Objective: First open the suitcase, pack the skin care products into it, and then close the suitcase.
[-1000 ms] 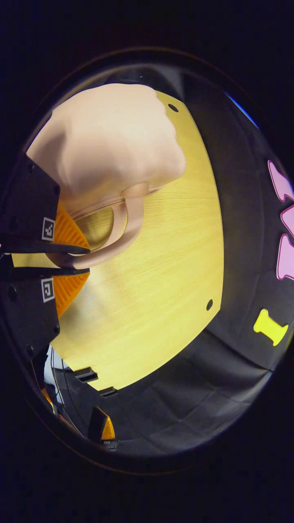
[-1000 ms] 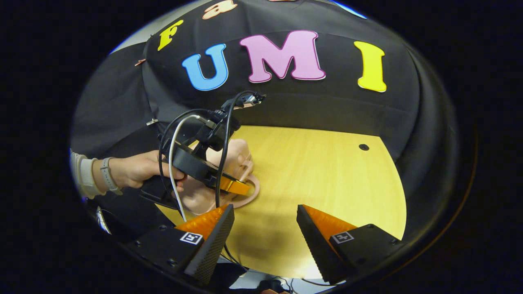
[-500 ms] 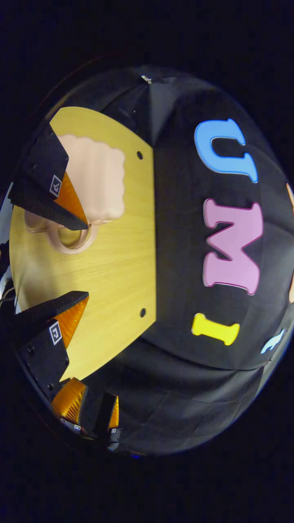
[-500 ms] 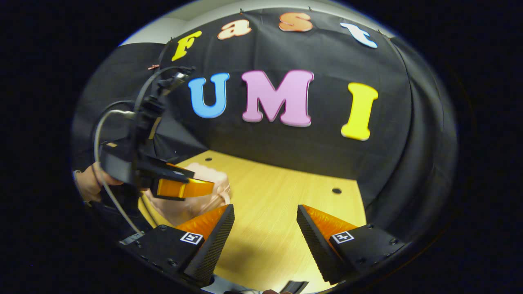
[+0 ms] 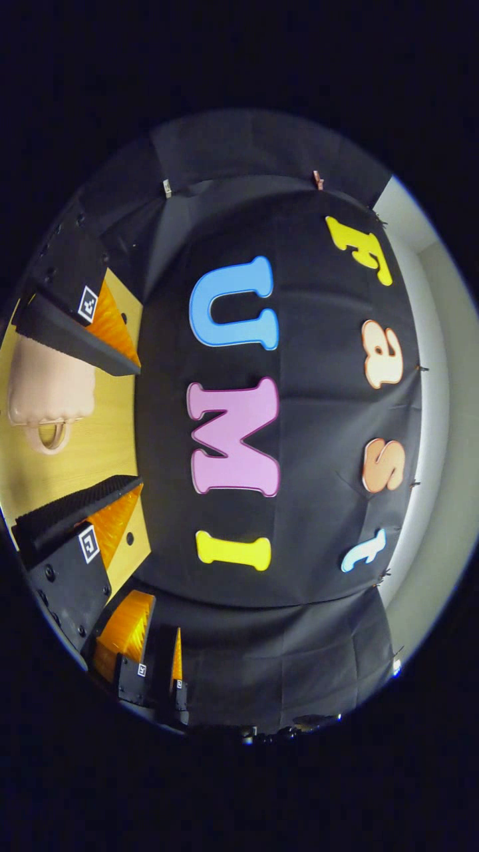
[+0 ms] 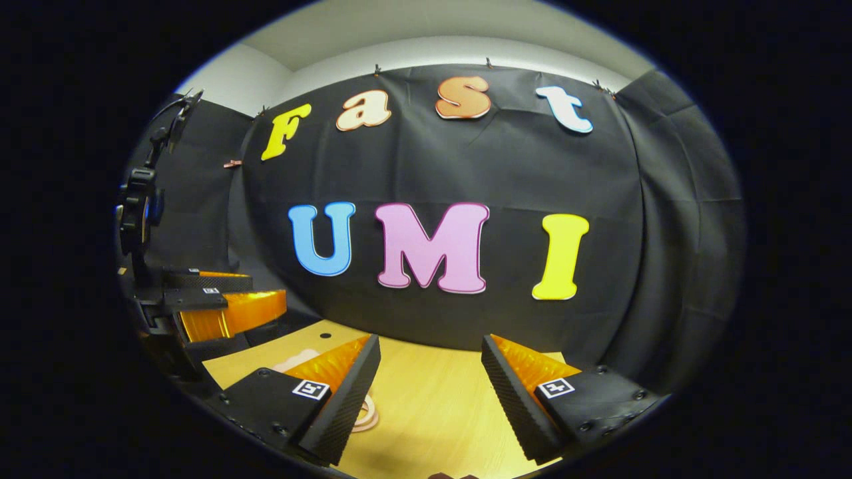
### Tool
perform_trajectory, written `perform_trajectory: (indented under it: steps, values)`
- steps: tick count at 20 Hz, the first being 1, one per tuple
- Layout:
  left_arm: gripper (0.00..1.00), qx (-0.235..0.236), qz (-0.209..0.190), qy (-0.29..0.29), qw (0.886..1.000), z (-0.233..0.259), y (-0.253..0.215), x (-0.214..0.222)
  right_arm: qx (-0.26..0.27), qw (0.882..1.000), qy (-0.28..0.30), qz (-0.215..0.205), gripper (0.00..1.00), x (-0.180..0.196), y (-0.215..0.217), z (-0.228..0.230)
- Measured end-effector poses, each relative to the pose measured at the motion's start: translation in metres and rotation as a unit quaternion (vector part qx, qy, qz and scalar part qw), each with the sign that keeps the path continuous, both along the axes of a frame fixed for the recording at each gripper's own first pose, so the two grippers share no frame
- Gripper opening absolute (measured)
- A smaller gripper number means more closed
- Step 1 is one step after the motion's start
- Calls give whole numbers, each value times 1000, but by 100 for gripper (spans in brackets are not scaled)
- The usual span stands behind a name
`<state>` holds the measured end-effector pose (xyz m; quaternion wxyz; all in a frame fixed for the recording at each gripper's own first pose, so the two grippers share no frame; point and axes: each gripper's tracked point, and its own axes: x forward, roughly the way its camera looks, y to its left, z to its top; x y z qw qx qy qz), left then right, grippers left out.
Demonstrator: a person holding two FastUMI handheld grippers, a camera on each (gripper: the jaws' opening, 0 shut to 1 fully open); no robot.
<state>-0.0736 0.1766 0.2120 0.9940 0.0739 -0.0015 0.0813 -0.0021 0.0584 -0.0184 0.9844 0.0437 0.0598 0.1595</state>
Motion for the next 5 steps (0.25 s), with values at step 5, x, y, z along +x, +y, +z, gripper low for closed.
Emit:
perform_trajectory:
  steps: [5]
  values:
    - [94,-28,-28,-15,999,4,-6,-4,-6,999,-33,-17,91,-8,1,26]
